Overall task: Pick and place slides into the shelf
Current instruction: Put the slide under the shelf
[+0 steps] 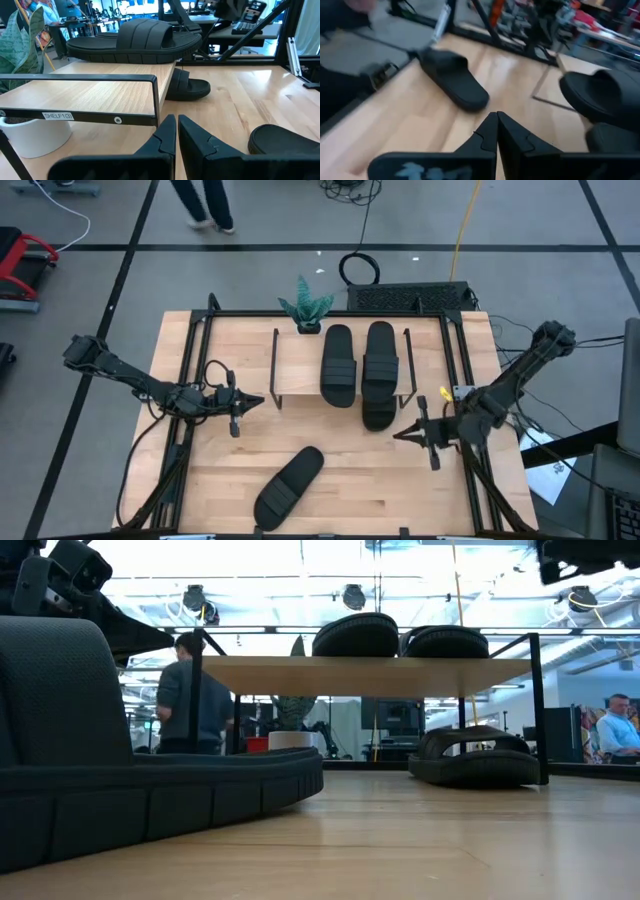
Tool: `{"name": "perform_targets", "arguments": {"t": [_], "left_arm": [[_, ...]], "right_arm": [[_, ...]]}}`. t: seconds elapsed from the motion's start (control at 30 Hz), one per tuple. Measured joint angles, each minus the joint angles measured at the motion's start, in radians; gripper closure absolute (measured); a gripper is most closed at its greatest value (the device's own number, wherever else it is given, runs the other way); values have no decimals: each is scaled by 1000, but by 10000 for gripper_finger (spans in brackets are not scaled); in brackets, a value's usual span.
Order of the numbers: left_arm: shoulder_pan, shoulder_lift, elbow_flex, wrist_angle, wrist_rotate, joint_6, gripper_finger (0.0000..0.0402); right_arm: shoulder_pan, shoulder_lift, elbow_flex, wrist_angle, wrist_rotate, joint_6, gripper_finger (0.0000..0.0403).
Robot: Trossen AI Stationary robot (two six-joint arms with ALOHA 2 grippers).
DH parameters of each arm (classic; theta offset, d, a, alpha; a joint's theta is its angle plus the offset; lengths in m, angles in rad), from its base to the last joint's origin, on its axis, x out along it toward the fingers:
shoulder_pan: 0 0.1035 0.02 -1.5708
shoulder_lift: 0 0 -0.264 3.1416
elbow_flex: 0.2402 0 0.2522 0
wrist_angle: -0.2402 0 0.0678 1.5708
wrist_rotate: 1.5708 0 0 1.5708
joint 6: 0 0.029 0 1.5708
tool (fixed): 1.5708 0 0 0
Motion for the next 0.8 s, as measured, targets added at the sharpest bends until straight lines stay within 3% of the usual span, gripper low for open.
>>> {"name": "perform_targets", "arguments": {"t": [0.17, 0.3, 0.37, 0.47, 0.6, 0.8], "left_arm": [[0, 0, 0, 0, 0, -1, 382], [0, 0, 0, -2, 0, -6, 382], [0, 0, 0, -12, 0, -6, 382], [0, 0, 0, -33, 0, -9, 382], [0, 0, 0, -40, 1, -10, 382], [0, 0, 0, -7, 1, -2, 382]], "right_arm": [[-135, -120, -96, 112, -270, -84, 403], [-167, -240, -104, 114, -456, -151, 403], [-166, -307, -105, 92, -497, -166, 403], [-167, -441, -105, 13, -466, -154, 403], [-167, -595, -105, -111, -328, -94, 403], [-167, -778, -105, -312, -211, -60, 403]]}}
